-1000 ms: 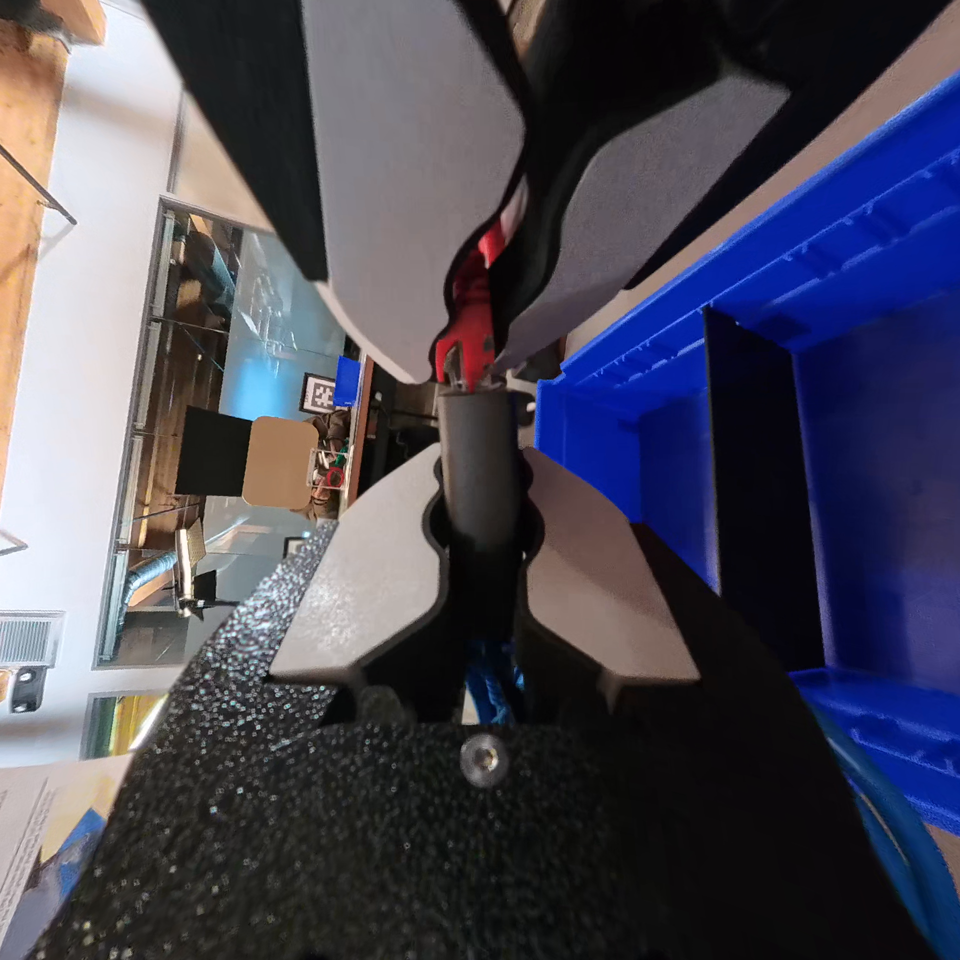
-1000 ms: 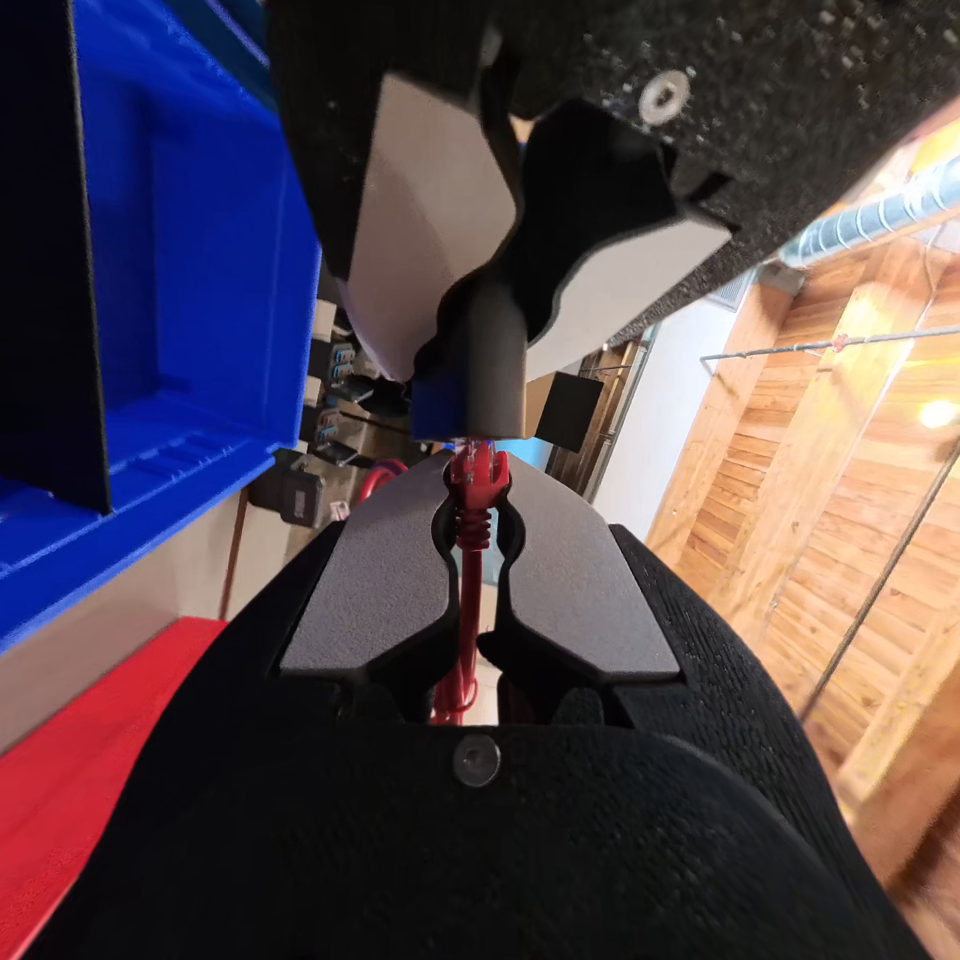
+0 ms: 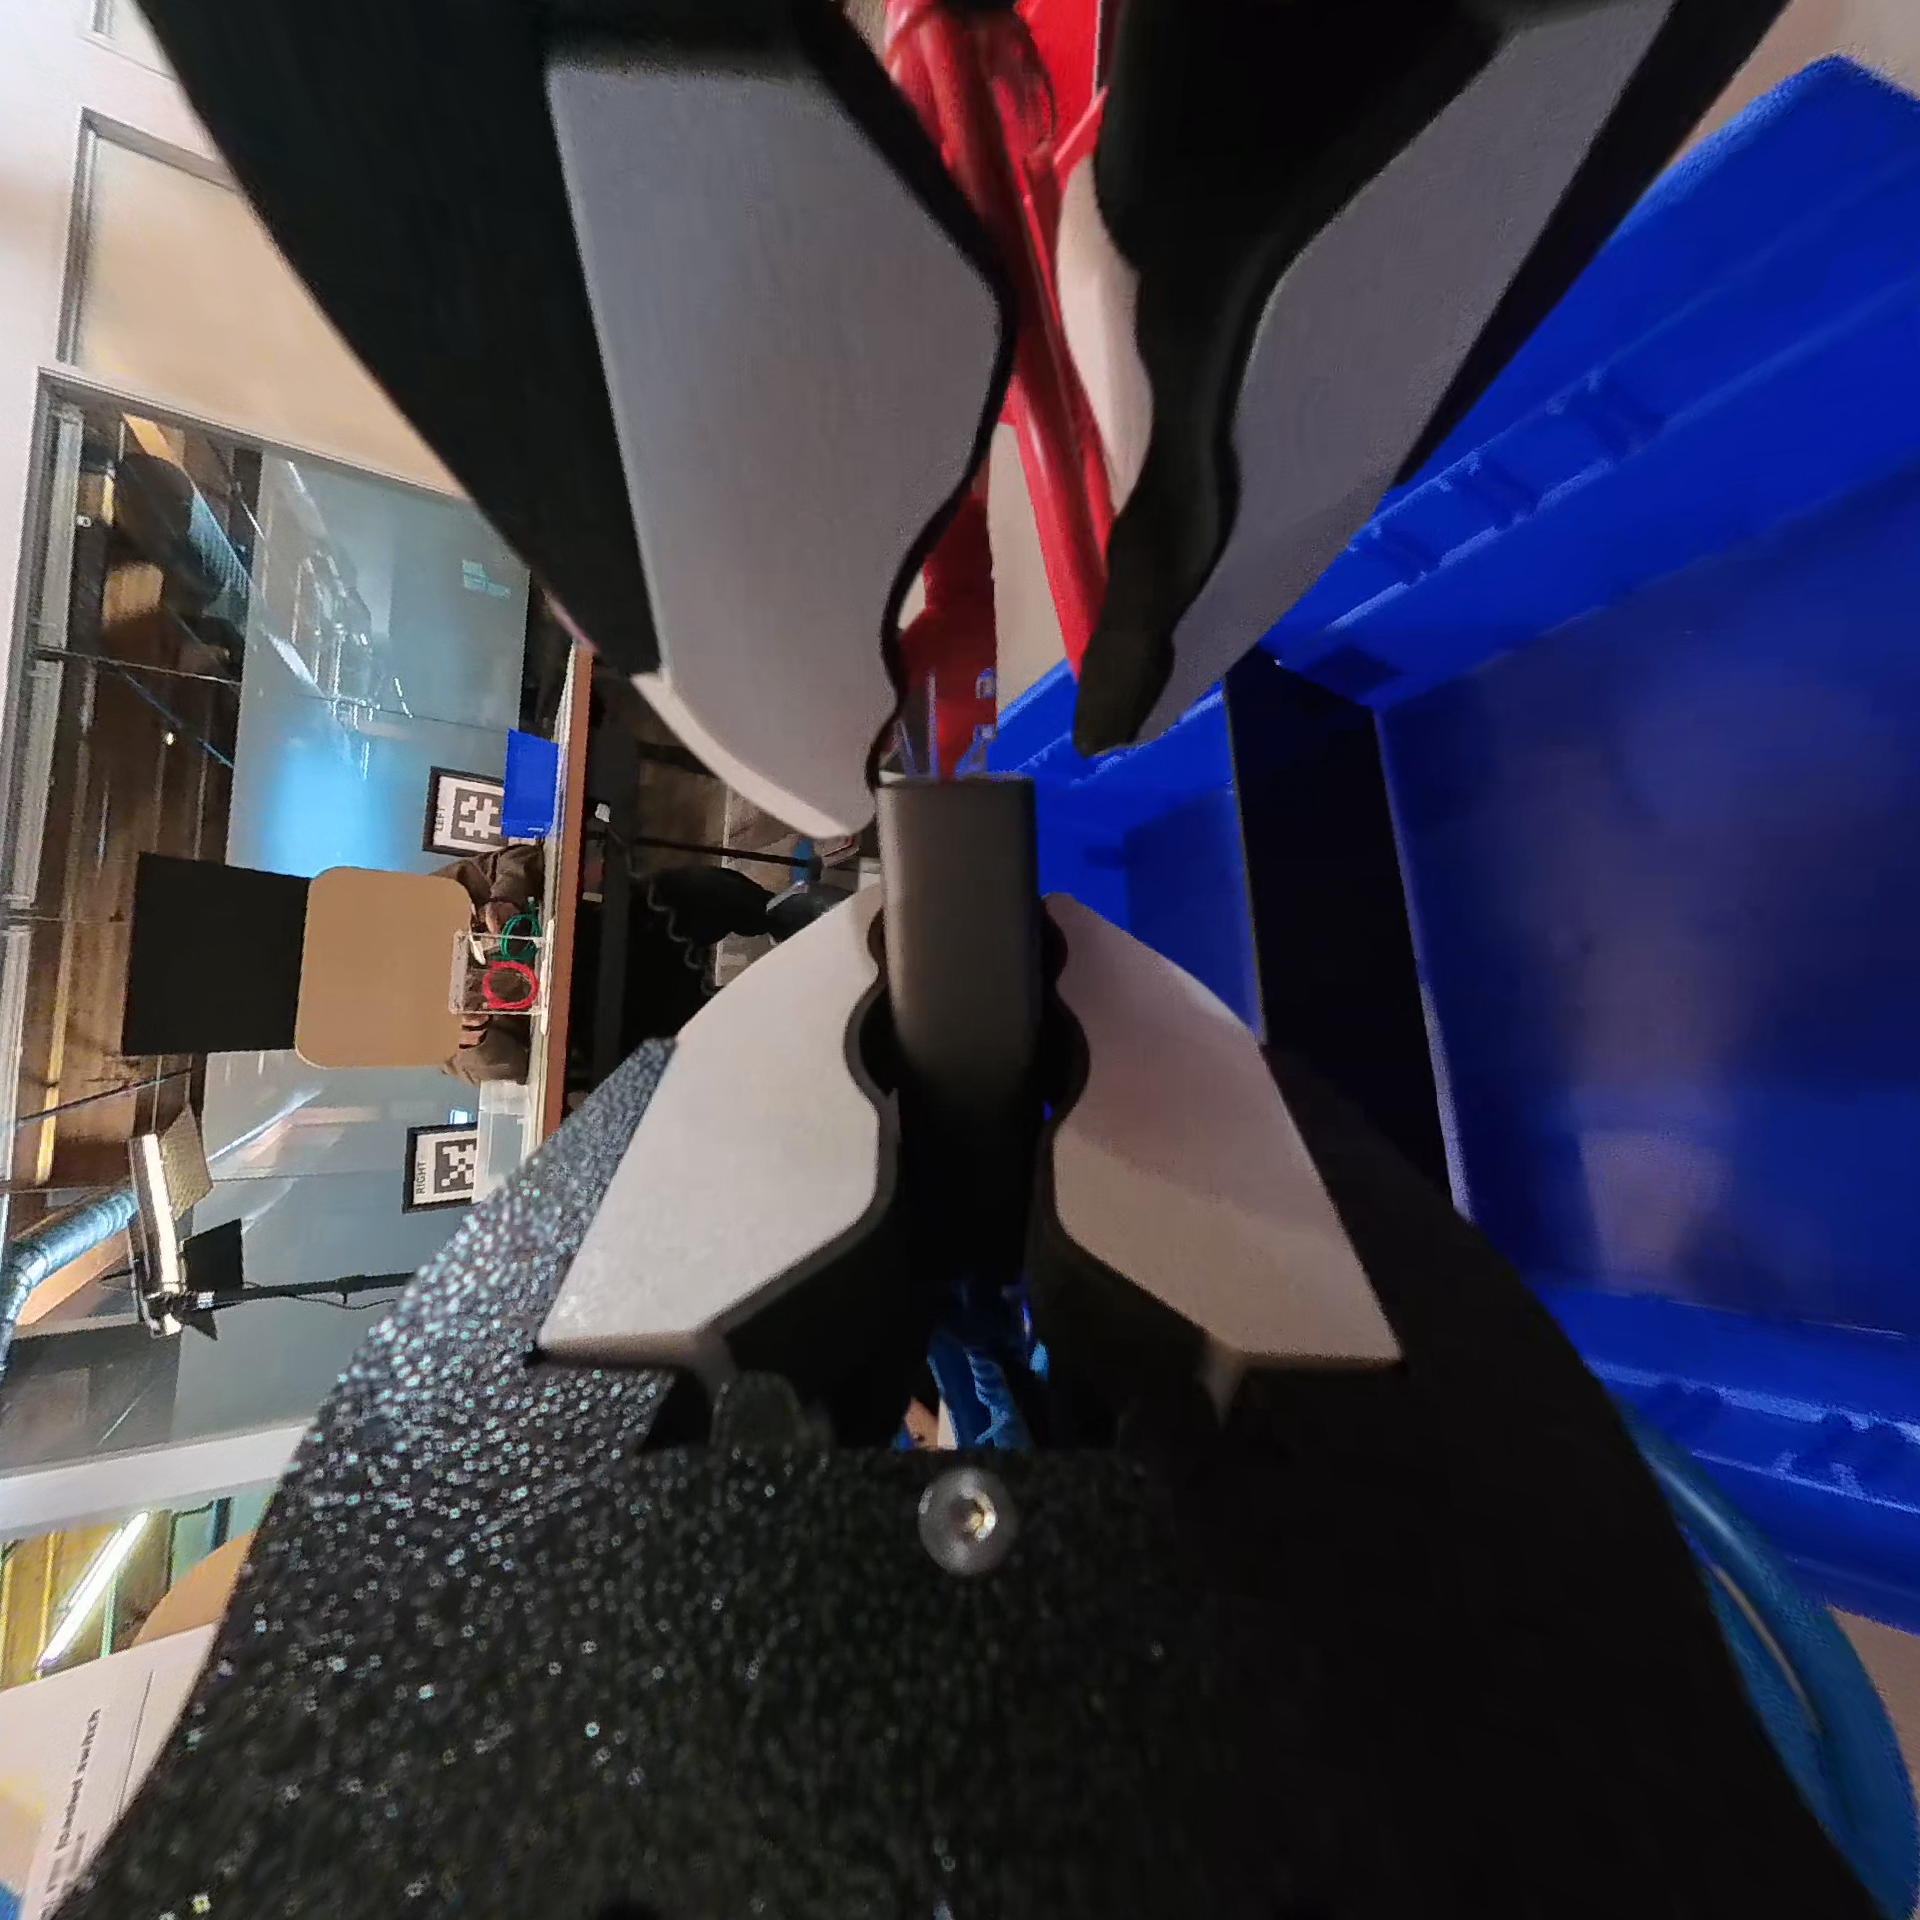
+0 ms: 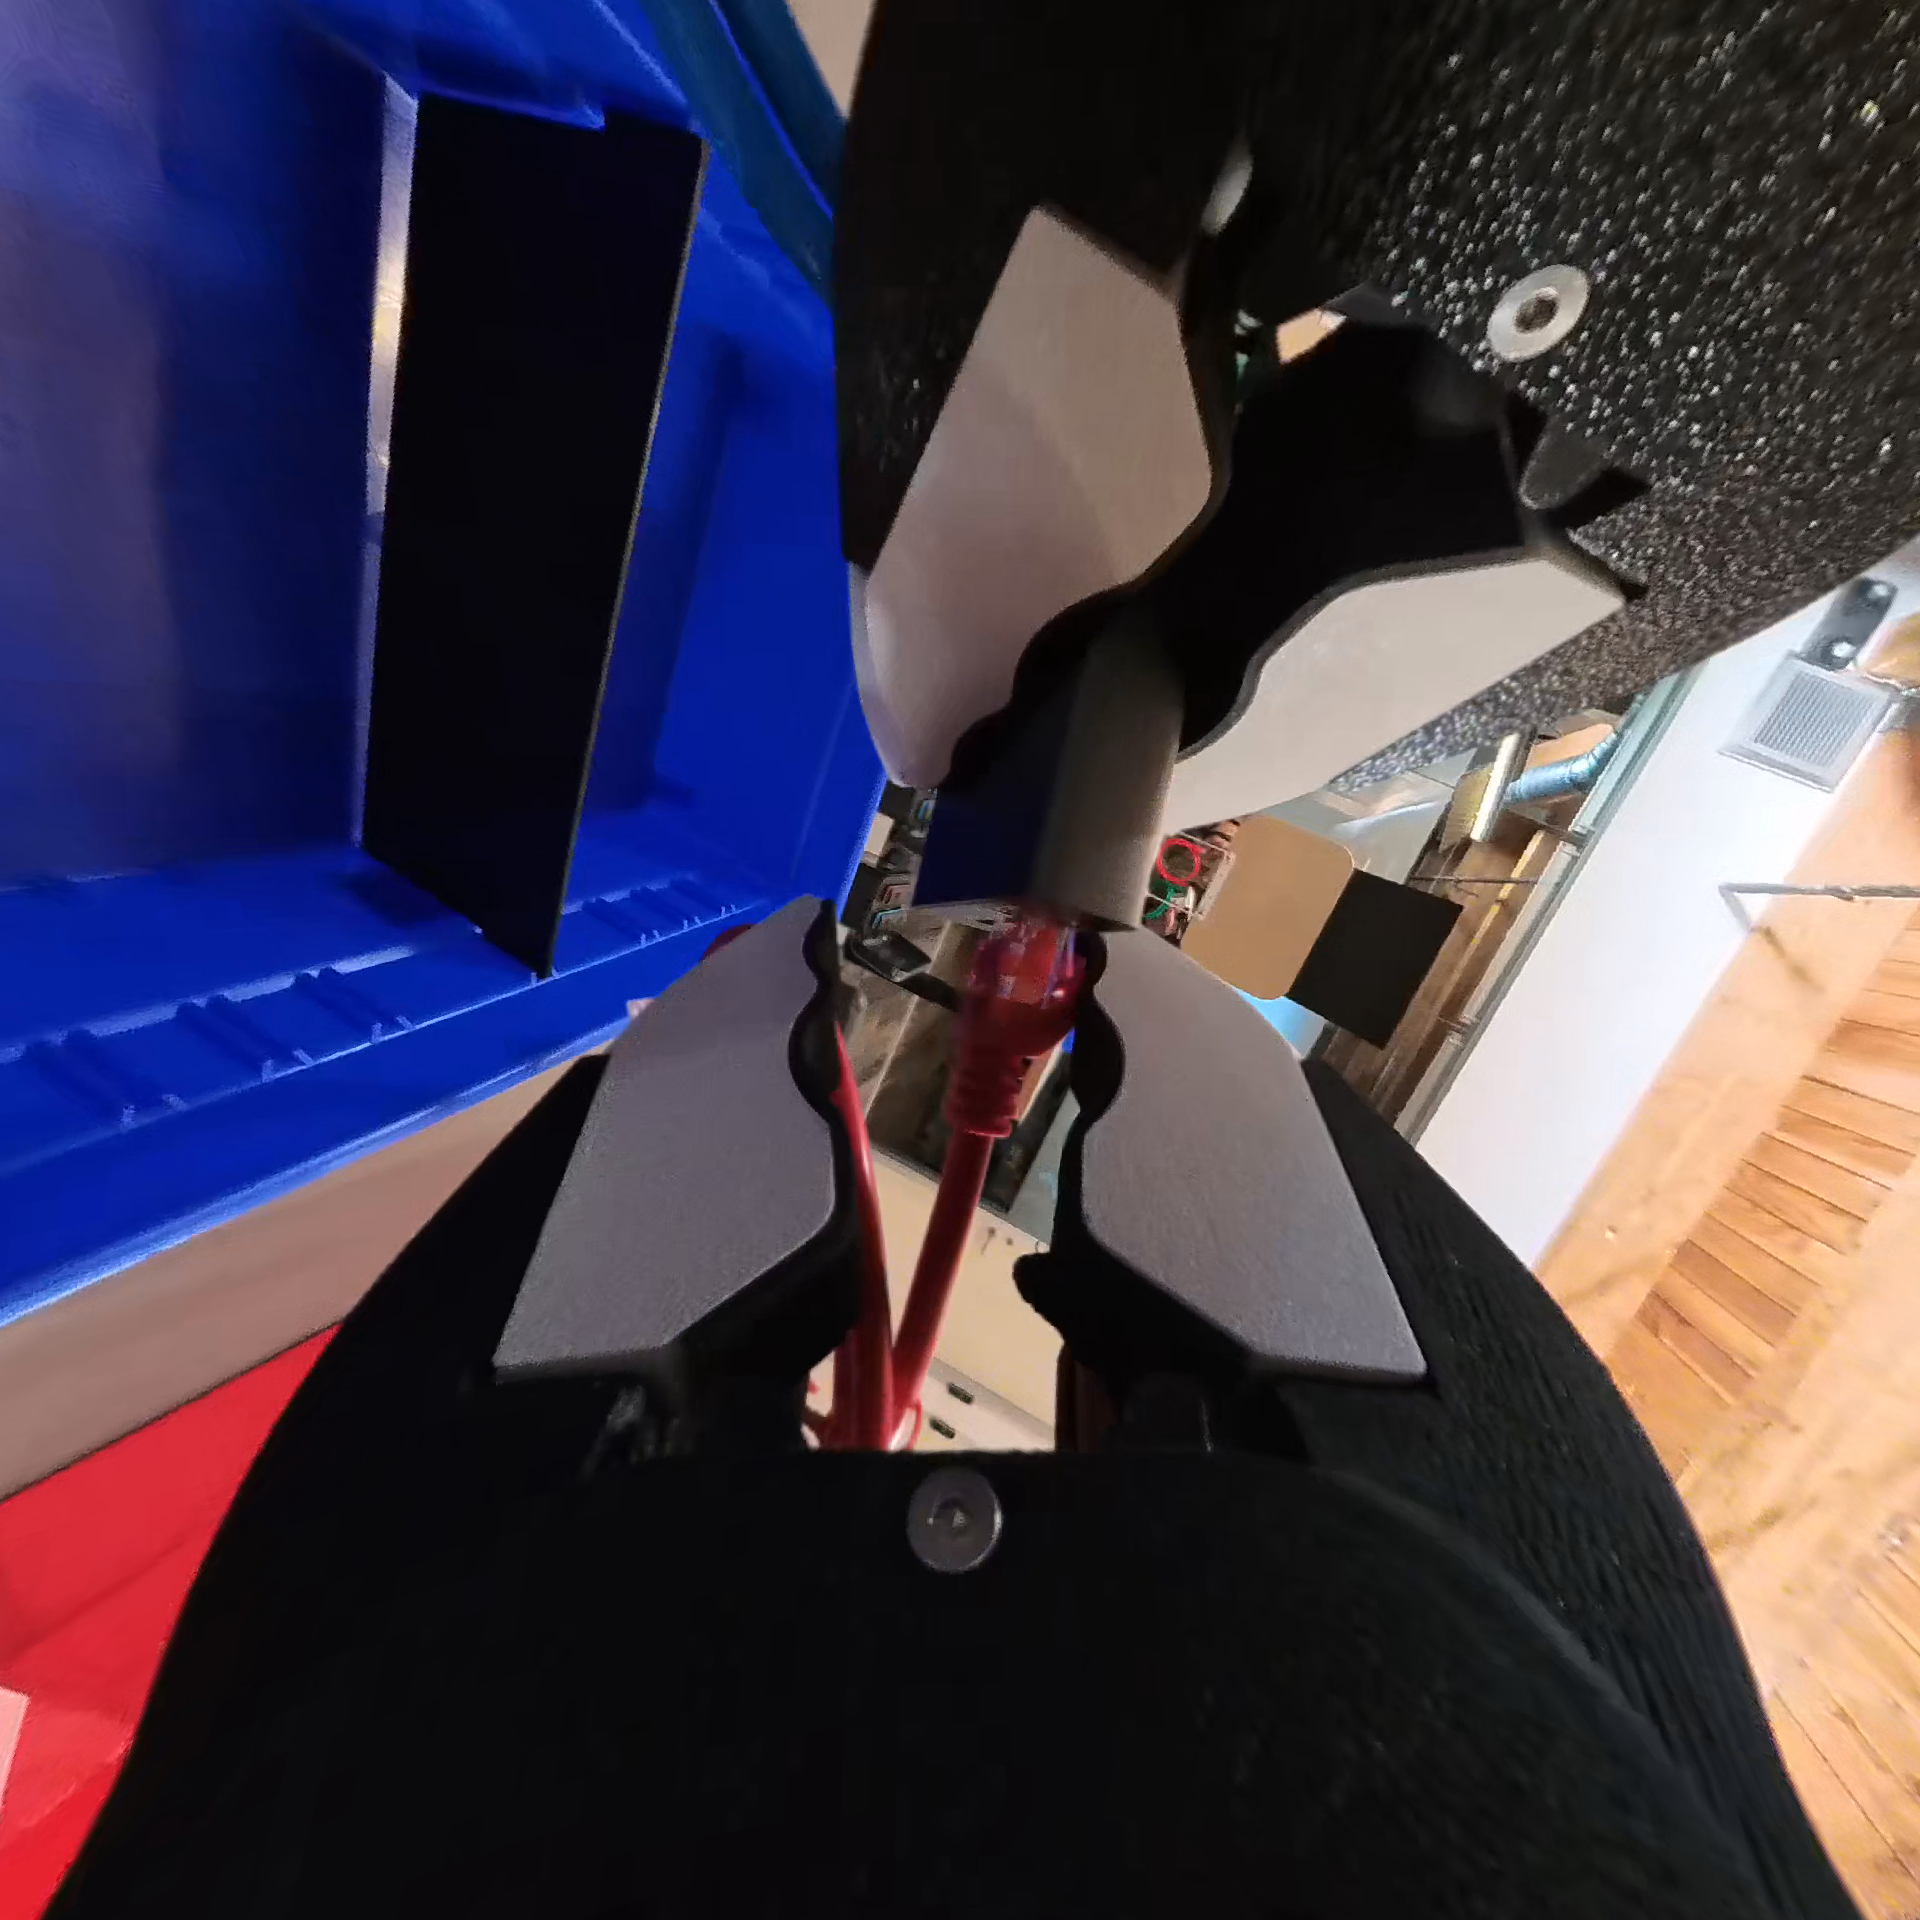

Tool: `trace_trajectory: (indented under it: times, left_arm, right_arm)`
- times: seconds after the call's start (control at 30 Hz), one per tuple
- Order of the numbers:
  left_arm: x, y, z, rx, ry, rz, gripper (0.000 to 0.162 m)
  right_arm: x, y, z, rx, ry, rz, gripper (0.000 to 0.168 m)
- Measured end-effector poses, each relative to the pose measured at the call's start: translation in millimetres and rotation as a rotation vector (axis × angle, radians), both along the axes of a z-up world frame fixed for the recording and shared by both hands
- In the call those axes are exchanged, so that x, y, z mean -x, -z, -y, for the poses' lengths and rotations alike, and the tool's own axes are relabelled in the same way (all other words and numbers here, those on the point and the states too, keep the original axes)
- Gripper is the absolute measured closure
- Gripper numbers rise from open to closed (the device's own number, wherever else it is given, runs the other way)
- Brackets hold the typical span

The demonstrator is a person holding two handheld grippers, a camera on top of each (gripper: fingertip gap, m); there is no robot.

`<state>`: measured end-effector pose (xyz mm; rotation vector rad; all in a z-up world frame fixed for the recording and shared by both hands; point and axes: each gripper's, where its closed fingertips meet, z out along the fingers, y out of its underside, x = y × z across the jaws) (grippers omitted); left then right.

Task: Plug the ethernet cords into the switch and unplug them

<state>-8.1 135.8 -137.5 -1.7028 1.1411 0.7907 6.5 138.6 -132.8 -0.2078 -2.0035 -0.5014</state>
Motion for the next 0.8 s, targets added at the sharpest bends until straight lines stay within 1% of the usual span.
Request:
trace_trajectory:
  times: [0.03,0.1,0.27,0.43,0.6,0.63,0.8]
  left_arm:
    - [0.4,-1.1,0.4,-0.006,-0.001,-0.004,0.140]
    - [-0.9,-2.9,1.0,-0.015,-0.001,-0.003,0.140]
    - [0.4,-8.7,4.3,-0.033,-0.007,0.005,0.140]
    - [0.3,-15.5,7.7,-0.056,-0.022,0.009,0.140]
    - [4.9,-15.0,8.3,-0.057,-0.041,0.000,0.140]
    - [6.1,-14.4,8.5,-0.056,-0.039,0.000,0.140]
    - [12.1,-14.4,9.3,-0.056,-0.049,0.001,0.140]
  right_arm:
    - [0.3,-0.7,0.5,0.000,0.001,-0.009,0.128]
    - [2.7,-7.9,1.5,-0.028,0.000,-0.054,0.142]
    - [2.9,-13.5,3.9,-0.018,0.049,-0.107,0.144]
    - [2.2,-21.9,7.2,-0.018,0.067,-0.159,0.142]
    - [-2.6,-23.5,3.6,-0.051,0.148,-0.166,0.140]
    - [-2.4,-21.7,4.5,-0.040,0.140,-0.154,0.137]
    - [0.6,-28.7,17.4,0.024,0.030,-0.205,0.144]
